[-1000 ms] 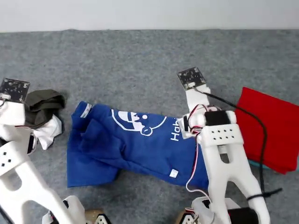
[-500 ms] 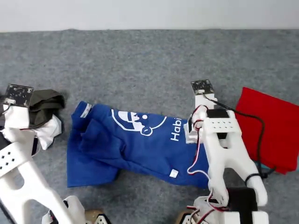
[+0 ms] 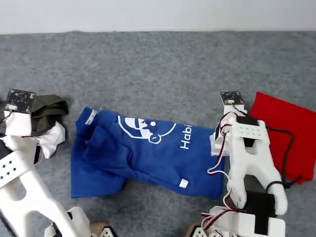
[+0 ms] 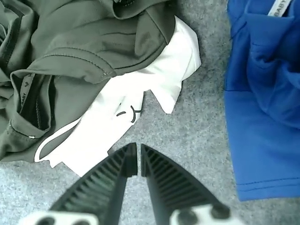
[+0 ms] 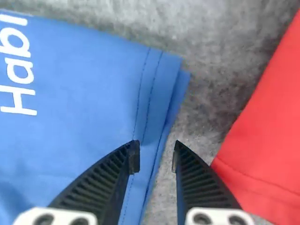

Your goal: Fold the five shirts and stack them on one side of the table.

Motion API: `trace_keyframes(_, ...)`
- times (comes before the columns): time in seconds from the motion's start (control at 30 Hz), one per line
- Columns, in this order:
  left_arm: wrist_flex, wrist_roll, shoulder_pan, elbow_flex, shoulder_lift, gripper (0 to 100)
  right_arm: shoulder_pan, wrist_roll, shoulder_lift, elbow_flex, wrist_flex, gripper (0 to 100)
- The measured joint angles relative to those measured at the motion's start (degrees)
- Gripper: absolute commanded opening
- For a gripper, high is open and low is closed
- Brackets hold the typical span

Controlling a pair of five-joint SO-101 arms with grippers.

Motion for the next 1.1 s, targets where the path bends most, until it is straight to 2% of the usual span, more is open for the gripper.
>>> trace_keyframes(0.1, 0.0, 0.0, 0.0, 0.0, 0.0, 2, -0.09, 0.0, 0.35, 0.0, 0.26, 12.1)
trace_keyframes(0.33, 0.0, 0.0, 0.0, 0.0, 0.0, 2, -1.85, 0.0, 0.35, -0.09, 0.35, 2.2)
trace_keyframes(0.5, 0.0, 0.0, 0.0, 0.0, 0.0, 2, -2.73, 0.0, 0.35, -0.09, 0.35, 3.2)
trace_keyframes(0.73, 0.0, 0.0, 0.0, 0.0, 0.0, 2, -1.05, 0.0, 0.35, -0.09, 0.35, 13.7)
trace_keyframes(0.93, 0.0, 0.0, 0.0, 0.0, 0.0, 2, 0.0, 0.0, 0.35, -0.09, 0.88, 13.5)
trace_keyframes(1.1, 0.0, 0.0, 0.0, 0.0, 0.0, 2, -0.18, 0.0, 0.35, -0.09, 0.88, 6.8)
